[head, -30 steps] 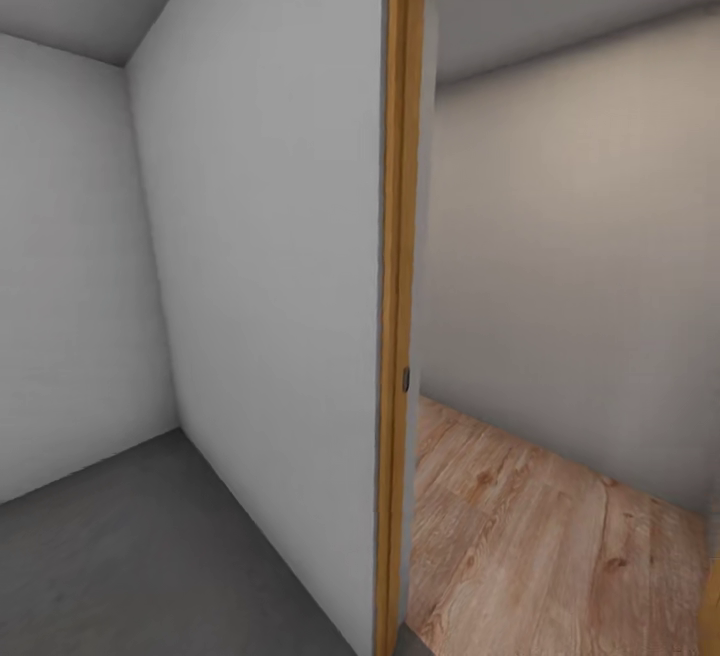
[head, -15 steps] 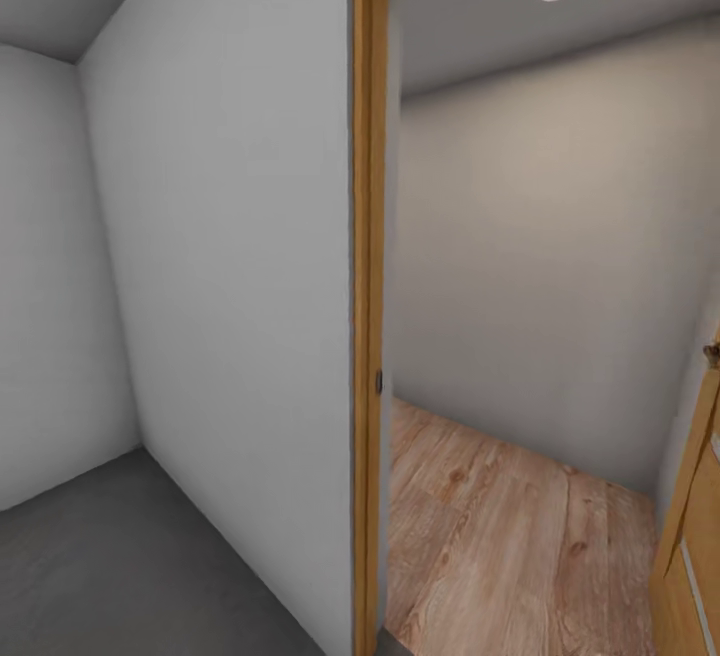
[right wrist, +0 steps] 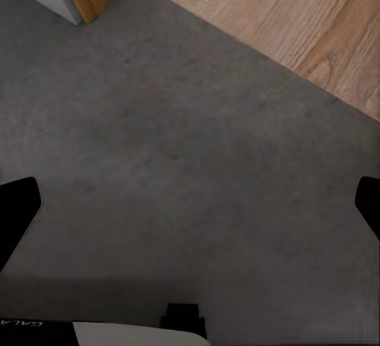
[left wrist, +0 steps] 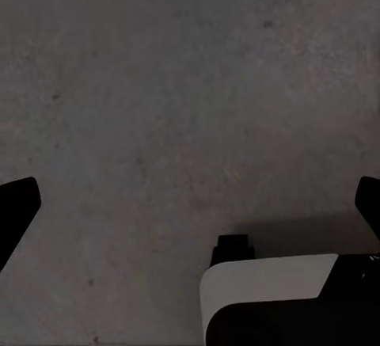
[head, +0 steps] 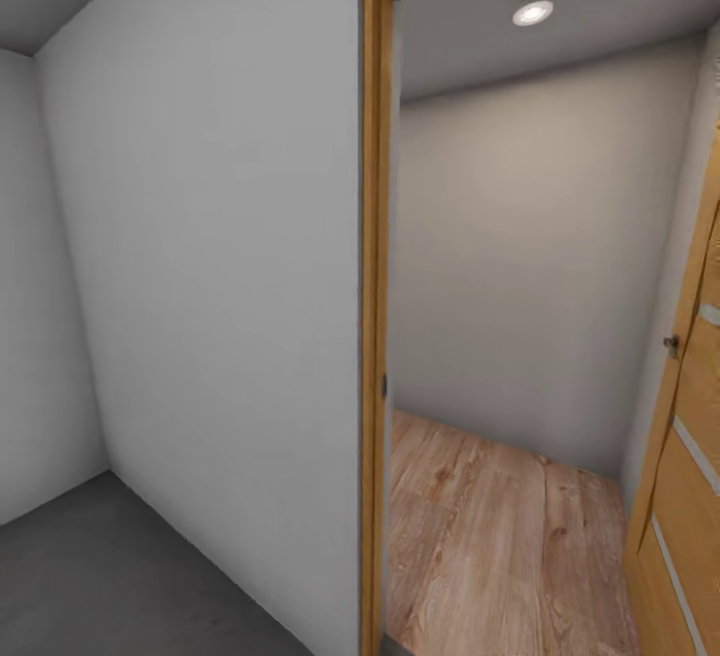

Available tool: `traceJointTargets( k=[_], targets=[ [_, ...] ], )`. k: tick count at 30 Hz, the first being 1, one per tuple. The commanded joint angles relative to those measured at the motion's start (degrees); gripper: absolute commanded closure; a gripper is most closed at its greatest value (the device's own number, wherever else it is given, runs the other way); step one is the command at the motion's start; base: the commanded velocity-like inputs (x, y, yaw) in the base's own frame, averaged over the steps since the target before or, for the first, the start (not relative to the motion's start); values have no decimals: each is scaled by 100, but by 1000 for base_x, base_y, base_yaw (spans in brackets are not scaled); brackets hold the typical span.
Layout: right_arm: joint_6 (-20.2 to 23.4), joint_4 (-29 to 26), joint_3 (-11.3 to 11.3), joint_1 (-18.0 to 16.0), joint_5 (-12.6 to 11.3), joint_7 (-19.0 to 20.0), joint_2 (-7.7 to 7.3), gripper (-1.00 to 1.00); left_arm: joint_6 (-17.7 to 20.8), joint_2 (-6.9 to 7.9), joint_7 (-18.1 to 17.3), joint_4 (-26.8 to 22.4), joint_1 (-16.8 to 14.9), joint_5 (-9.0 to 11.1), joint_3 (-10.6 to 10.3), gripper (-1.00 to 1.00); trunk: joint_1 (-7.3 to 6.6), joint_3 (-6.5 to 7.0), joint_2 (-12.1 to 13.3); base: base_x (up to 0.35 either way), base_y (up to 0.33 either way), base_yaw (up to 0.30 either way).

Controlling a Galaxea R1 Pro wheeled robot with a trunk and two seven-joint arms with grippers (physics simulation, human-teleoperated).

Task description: Move the two storage containers from the living room to the garage. In the garage, place one container on the floor and stack the other container on top of it (either order is fine).

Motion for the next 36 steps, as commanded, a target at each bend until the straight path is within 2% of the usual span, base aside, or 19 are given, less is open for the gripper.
traceJointTargets(
  k=[1,10,11,13,17,28,36],
  targets=[
    [-31,22,-26,-10,-16,20,-6,-100,8,-4,12,6,-5,50,-49,-100,1,-1,-6,55,313,-214],
    [-25,22,-26,-10,-13,20,2,-100,17,-10,-18,11,-5,40,-53,-100,1,50,-6,50,112,-170],
    [-26,22,-26,-10,-11,17,2,-100,27,-14,-55,13,-5,38,-55,-100,1,52,-6,2,3,-54],
    [-28,22,-27,-10,-14,9,42,-100,52,-25,-352,20,-5,26,-64,-100,1,53,-6,96,1,-19],
    [-27,22,-26,-10,-22,-10,97,-100,60,-31,-503,23,-8,17,-73,-100,1,54,-6,258,0,-4],
    [-25,22,-26,-10,-18,-18,108,-100,61,-49,-530,22,-5,15,-75,-100,1,56,-6,333,0,-3],
    [-26,22,-31,-10,-17,19,109,-100,11,-29,-534,9,-5,53,-53,-100,1,101,-6,54,0,-189]
  ],
)
